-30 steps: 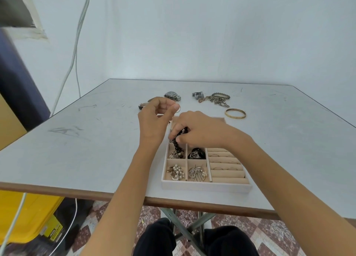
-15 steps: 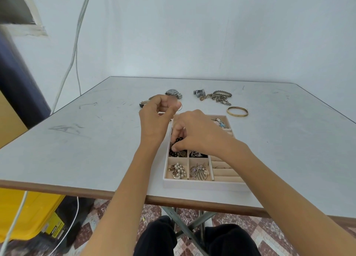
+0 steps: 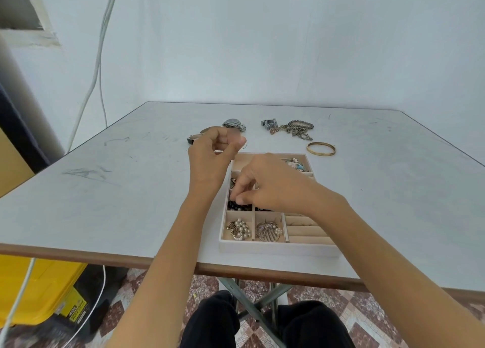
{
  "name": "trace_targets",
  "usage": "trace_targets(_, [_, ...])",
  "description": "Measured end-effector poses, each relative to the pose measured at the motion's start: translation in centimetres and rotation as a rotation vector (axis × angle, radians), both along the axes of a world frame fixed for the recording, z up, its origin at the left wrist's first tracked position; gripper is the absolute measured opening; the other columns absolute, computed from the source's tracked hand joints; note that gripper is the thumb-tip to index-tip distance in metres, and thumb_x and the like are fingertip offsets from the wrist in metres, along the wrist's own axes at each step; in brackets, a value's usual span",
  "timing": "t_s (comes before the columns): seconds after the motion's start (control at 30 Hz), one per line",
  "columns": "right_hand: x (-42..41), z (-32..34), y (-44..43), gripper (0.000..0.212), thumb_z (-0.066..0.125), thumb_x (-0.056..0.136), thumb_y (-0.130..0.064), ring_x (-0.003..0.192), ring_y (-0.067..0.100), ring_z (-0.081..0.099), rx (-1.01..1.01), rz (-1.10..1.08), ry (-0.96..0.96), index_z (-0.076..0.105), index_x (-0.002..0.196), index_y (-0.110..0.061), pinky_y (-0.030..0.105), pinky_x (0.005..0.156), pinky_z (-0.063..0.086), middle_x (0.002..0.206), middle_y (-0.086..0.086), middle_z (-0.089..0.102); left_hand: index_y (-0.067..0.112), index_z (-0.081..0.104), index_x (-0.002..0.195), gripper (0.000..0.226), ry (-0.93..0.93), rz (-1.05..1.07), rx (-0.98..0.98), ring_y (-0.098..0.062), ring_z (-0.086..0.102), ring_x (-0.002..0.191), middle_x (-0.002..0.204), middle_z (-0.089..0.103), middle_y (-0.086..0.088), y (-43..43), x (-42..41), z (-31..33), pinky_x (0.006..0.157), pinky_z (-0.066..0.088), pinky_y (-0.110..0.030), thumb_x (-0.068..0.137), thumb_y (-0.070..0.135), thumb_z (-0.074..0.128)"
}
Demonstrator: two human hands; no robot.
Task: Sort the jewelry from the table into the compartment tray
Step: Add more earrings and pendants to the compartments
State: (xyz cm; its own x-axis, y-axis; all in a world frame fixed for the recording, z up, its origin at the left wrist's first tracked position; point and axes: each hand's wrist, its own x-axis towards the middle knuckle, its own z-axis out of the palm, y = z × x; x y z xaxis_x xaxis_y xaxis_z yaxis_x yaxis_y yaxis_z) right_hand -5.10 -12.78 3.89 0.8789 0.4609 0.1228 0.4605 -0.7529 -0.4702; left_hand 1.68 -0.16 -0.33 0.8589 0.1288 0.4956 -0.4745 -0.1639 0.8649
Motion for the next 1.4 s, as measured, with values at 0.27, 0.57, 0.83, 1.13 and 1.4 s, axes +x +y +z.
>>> trace_targets(0.27, [0.4, -0.7, -0.3, 0.014, 0.075, 0.073, -0.006, 0.062, -0.002, 0.062, 0.058, -0.004, -0.005, 0.077, 0.081, -0.017, 0.017, 0.064, 0.048, 0.066, -0.01, 0.069, 0.011, 0.068, 0.087, 0.012, -0.006, -0.033, 0.002, -0.014, 0.061, 0.072, 0.083, 0.069, -0.003, -0.1, -0.3, 0.2, 0.074, 0.054, -0.036, 0.081, 0.019, 0.075])
trace_targets(0.57, [-2.7, -0.8, -6.7, 0.015, 0.069, 0.085, -0.017, 0.09, -0.007, 0.064, 0.583, -0.294, -0.126, 0.075, 0.095, -0.025, 0.003, 0.076, 0.043, 0.092, -0.015, 0.073, 0.016, 0.067, 0.085, 0.008, 0.012, -0.08, 0.007, -0.014, 0.059, 0.072, 0.079, 0.067, 0.003, -0.2, -0.4, 0.2, 0.076, 0.053, -0.037, 0.081, 0.018, 0.074])
trace_targets(0.83, [-5.1, -5.2, -12.7, 0.033, 0.05, 0.096, -0.034, 0.137, 0.005, 0.033, 0.107, -0.599, -0.036, 0.055, 0.129, -0.036, 0.028, 0.111, 0.024, 0.143, -0.017, 0.044, 0.012, 0.067, 0.088, 0.008, 0.0, -0.149, 0.044, -0.012, 0.06, 0.063, 0.074, 0.066, 0.001, -0.7, -0.8, 0.3, 0.065, 0.051, -0.017, 0.082, 0.011, 0.072])
trace_targets(1.13, [-5.3, -6.3, -12.6, 0.045, 0.03, 0.101, -0.04, 0.145, 0.002, 0.01, -0.074, -0.538, -0.012, 0.032, 0.146, -0.034, 0.02, 0.114, 0.001, 0.157, -0.011, 0.018, 0.015, 0.071, 0.092, 0.012, 0.002, -0.219, 0.114, -0.012, 0.062, 0.072, 0.079, 0.069, 0.0, -0.9, -2.4, 1.0, 0.073, 0.053, -0.022, 0.083, 0.008, 0.07])
trace_targets(1.4, [-4.9, -6.5, -12.5, 0.054, 0.018, 0.103, -0.04, 0.146, 0.005, -0.001, -0.245, -0.543, 0.02, 0.01, 0.153, -0.022, 0.025, 0.117, -0.003, 0.16, -0.007, 0.004, 0.026, 0.077, 0.082, 0.009, 0.044, -0.486, 0.501, 0.002, 0.063, 0.075, 0.078, 0.073, 0.013, -3.0, -8.4, 3.3, 0.073, 0.043, -0.007, 0.075, 0.021, 0.077])
